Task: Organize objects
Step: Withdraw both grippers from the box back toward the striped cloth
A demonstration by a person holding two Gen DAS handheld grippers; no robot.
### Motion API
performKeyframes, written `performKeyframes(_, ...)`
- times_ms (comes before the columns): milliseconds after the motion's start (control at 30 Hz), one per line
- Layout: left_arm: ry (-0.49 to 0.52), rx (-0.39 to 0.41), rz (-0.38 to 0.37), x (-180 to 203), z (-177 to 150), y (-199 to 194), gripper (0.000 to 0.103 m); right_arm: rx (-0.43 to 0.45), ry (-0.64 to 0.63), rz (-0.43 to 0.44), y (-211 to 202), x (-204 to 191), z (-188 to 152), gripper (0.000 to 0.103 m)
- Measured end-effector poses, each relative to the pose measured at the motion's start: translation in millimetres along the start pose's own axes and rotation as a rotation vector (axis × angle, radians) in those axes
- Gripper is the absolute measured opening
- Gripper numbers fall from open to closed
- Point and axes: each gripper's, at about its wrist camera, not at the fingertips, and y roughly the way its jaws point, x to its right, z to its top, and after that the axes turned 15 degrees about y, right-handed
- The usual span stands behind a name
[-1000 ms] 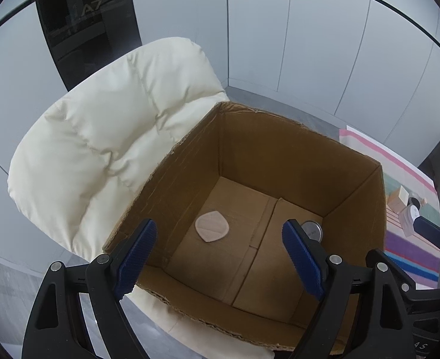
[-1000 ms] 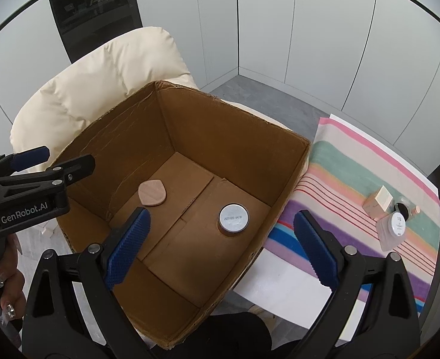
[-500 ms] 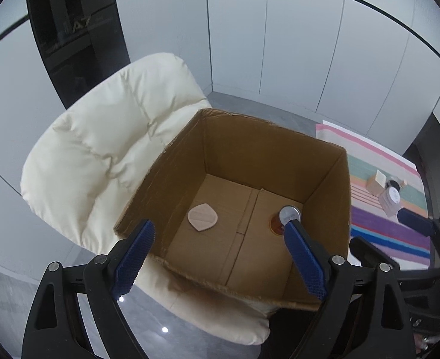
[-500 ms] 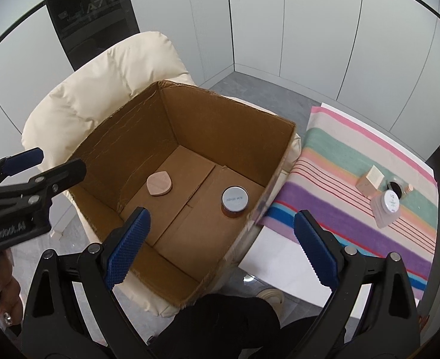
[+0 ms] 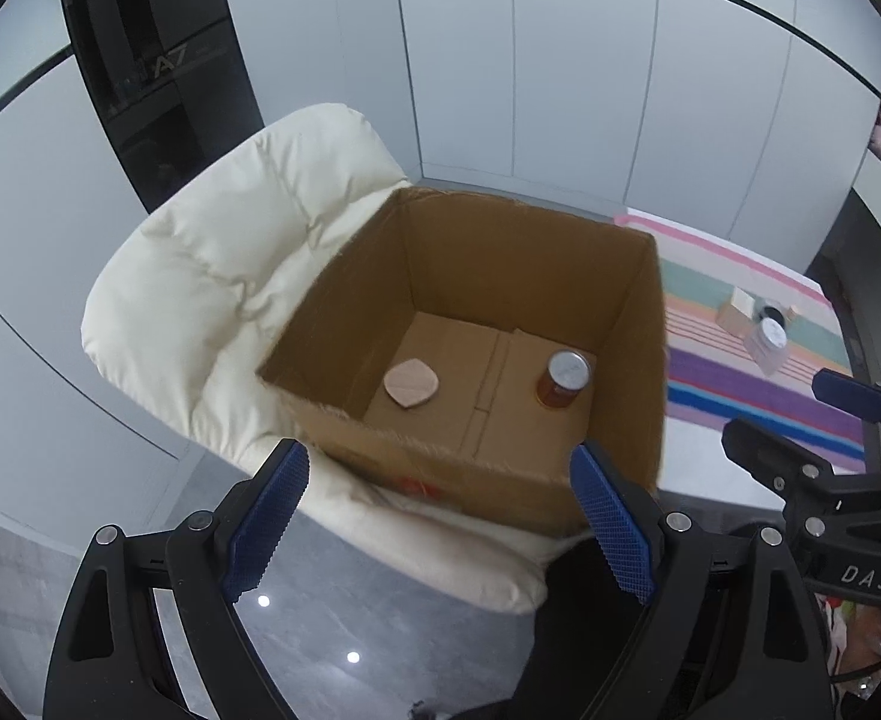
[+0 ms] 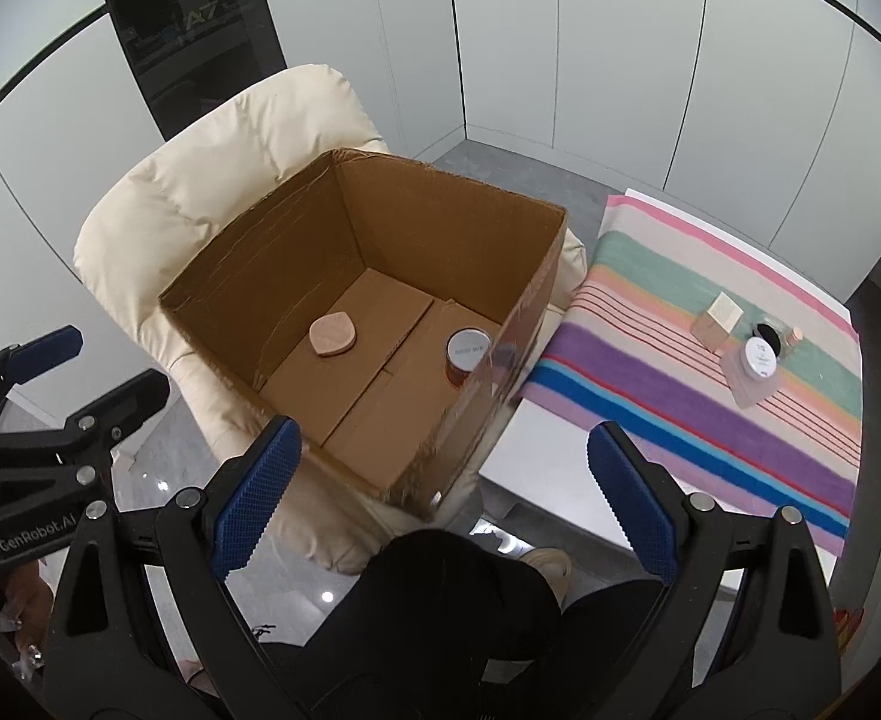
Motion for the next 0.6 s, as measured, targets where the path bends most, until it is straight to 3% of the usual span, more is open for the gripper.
performKeyframes(233,-0.017,-0.030,-0.060,12.1,-29.0,-13.5,0.090,-0.001,0.001,-0.002,-21.6,5.4,-26.2,0.098)
performKeyframes(600,-0.054,-0.038,-0.063,28.1,-67.7,-36.8,0.090,-0.037,-0.007,0.013,-44.1,13.6,-69.0,0.098)
